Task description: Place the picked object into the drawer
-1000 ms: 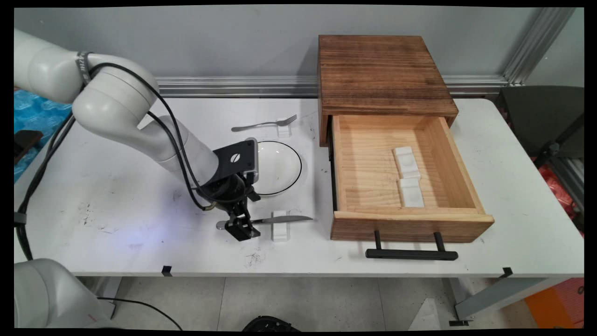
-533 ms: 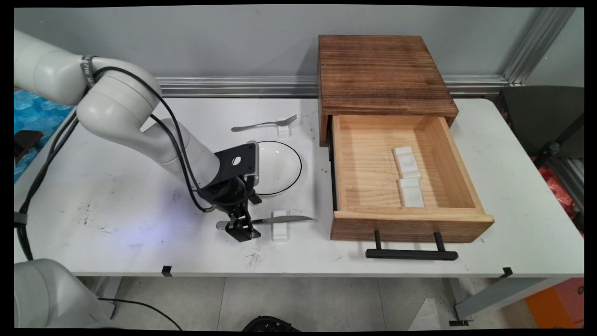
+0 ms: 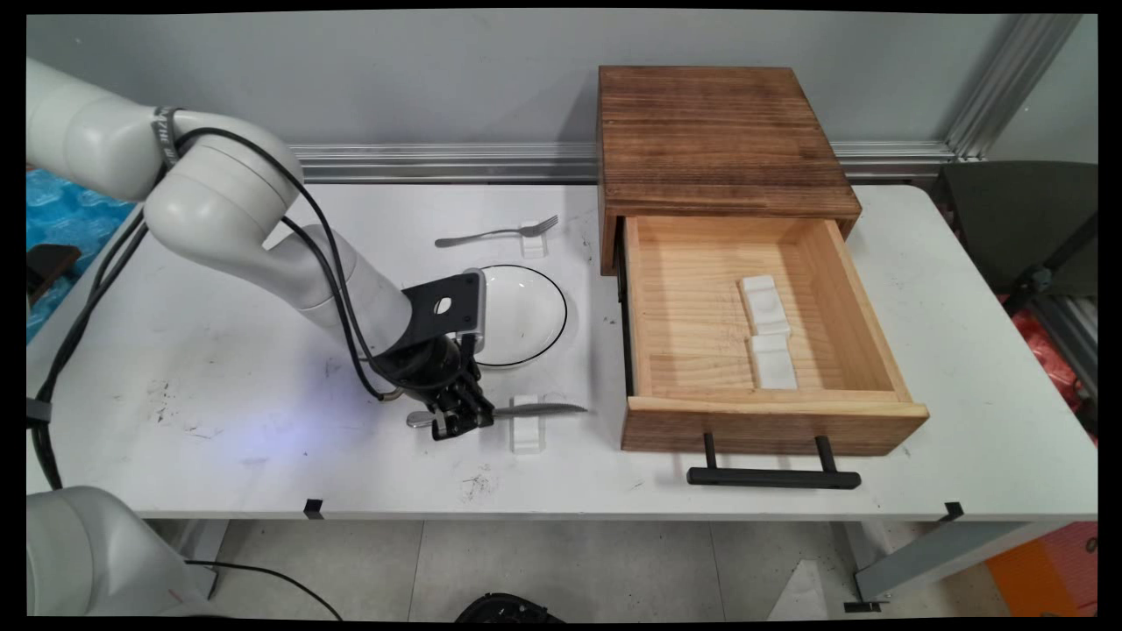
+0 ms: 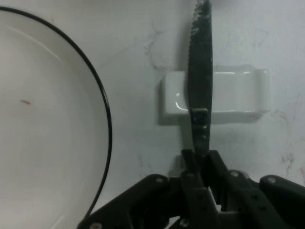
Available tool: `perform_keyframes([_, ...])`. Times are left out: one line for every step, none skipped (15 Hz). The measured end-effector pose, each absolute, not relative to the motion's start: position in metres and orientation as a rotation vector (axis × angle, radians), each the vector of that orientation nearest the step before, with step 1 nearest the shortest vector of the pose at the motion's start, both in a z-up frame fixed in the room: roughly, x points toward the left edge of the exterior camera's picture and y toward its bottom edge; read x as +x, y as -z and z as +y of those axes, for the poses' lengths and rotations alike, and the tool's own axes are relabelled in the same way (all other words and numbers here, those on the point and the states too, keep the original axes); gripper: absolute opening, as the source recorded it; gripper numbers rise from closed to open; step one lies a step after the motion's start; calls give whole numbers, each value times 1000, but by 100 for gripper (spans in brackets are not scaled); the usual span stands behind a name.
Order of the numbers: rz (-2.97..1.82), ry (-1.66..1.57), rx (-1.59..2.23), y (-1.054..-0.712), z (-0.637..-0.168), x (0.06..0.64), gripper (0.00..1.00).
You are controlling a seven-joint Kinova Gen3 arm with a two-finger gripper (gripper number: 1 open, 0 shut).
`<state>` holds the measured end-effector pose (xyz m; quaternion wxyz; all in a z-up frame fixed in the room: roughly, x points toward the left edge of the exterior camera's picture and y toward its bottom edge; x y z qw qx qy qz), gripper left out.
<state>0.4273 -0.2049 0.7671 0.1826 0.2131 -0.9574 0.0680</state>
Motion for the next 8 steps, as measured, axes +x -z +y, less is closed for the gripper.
perform_keyframes([-2703, -190, 600, -767, -204, 428, 0])
perform_keyframes([-2705, -189, 598, -768, -204, 428, 0])
perform_keyframes([-2706, -188, 598, -768, -203, 429, 0])
perform_keyframes([-2707, -188, 598, -769, -203, 429, 0])
perform_keyframes([-2709, -187, 599, -770, -203, 430, 0])
perform_keyframes([-2710, -185, 600, -771, -202, 430, 0])
perform_keyframes([-2712, -182, 601, -774, -202, 430, 0])
perform_keyframes([-2714, -179, 600, -777, -201, 430, 0])
